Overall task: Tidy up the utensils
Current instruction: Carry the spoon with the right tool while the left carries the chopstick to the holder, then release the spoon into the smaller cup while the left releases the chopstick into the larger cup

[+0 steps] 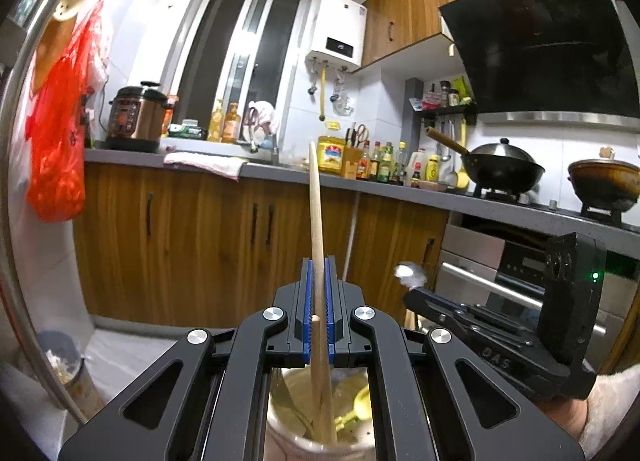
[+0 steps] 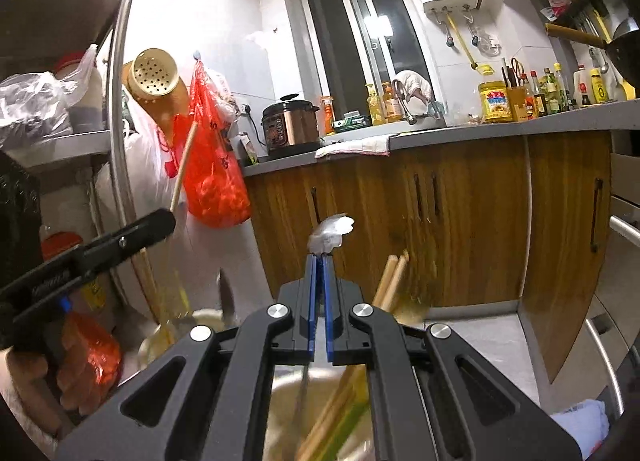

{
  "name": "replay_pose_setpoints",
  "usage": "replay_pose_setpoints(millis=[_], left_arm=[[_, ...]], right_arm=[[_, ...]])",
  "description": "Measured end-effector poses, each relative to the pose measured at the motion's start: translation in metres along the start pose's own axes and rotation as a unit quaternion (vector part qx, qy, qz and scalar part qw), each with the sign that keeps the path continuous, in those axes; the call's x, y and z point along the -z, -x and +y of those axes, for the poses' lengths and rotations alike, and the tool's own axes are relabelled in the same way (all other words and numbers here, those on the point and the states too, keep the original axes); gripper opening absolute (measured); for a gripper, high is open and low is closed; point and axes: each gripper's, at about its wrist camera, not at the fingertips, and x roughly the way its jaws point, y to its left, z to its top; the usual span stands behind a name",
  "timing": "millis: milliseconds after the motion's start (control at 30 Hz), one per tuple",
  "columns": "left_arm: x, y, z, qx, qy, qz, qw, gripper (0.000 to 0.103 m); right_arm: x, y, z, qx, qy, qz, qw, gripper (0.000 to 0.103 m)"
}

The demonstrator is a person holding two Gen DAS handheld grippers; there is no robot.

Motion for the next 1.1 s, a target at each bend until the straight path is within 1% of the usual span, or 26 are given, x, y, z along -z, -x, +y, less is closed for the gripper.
replay_pose_setpoints(millis=[100,333,533,967,1000,1033,1100], left_arm=[[0.001,0.01,-0.003,0.002,-0.015,-0.001,0.9999,0.006],[0.004,0.024,-0.002,0.001,-0.013,-0.001,0.9999,0.006],[0.005,0.029,-0.002,-0.006,-0.032,0.012,0.9994,0.006],[0.003,0.027,0.004,-0.02,-0.025,0.025,0.9992,0.006],[0.003,0.027,0.004,-0.023,-0.025,0.028,0.999,0.009],[0.002,0.026,0.005,-0.021,-0.023,0.033,0.9989,0.018],[0.002,0.025,0.004,-0.017,-0.02,0.039,0.9989,0.026]], right_arm=[[0.006,0.014,0.002,0.002,0.006,0.004,1.0,0.002],[0.015,0.029,0.006,0.004,0.012,0.02,1.0,0.002],[0.024,0.034,0.0,0.012,0.0,0.042,0.999,0.002],[0.024,0.029,-0.011,0.017,-0.023,0.07,0.997,0.003],[0.024,0.029,-0.012,0.017,-0.025,0.072,0.997,0.003],[0.023,0.028,-0.013,0.018,-0.03,0.076,0.997,0.003],[0.021,0.027,-0.015,0.017,-0.037,0.083,0.996,0.003]])
